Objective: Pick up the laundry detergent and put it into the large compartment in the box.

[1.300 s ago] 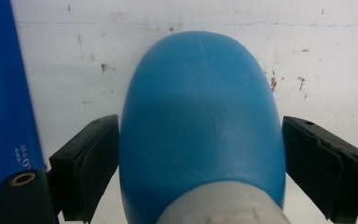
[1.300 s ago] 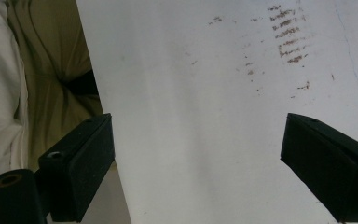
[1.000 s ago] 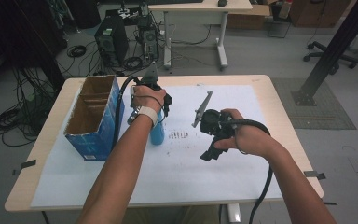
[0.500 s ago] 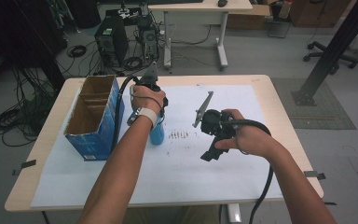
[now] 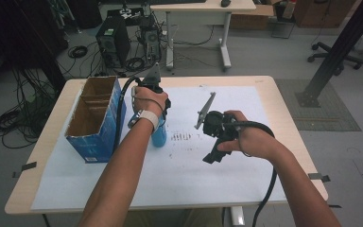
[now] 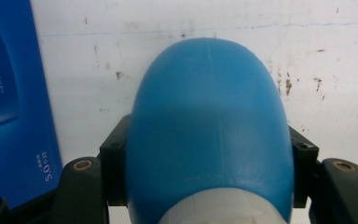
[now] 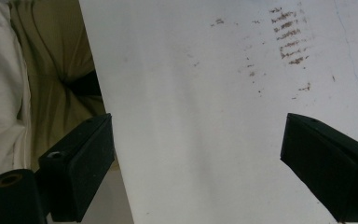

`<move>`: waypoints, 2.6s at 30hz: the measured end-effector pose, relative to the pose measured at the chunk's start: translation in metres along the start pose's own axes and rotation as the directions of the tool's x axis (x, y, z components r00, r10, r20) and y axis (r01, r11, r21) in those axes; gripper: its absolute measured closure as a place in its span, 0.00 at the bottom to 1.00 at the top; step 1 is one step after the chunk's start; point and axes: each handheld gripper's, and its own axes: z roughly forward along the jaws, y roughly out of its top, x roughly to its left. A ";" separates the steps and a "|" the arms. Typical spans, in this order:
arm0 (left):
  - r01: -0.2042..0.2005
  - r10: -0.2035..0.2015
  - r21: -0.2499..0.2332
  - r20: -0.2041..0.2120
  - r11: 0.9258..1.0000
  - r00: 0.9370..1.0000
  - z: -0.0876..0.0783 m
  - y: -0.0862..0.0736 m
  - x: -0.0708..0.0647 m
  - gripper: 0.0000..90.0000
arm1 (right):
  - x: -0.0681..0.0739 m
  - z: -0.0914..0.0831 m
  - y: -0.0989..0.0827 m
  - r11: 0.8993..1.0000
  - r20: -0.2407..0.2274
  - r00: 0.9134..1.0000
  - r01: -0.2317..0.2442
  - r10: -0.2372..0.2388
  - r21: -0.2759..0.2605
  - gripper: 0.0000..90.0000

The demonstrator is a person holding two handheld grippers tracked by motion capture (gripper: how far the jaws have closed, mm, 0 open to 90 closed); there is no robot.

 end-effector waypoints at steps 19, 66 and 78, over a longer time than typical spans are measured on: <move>-0.026 0.026 -0.002 0.011 1.000 1.000 -0.023 -0.010 0.002 0.42 | 0.007 -0.005 0.003 1.000 0.014 1.000 0.009 -0.009 0.001 0.11; -0.152 0.153 -0.070 0.003 0.986 0.988 -0.146 -0.039 0.006 0.42 | 0.024 -0.016 0.009 1.000 0.037 0.999 0.028 -0.028 0.005 0.11; -0.149 0.148 -0.095 -0.013 0.984 0.989 -0.177 -0.044 0.016 0.42 | 0.024 -0.016 0.010 0.999 0.037 0.999 0.033 -0.033 0.006 0.11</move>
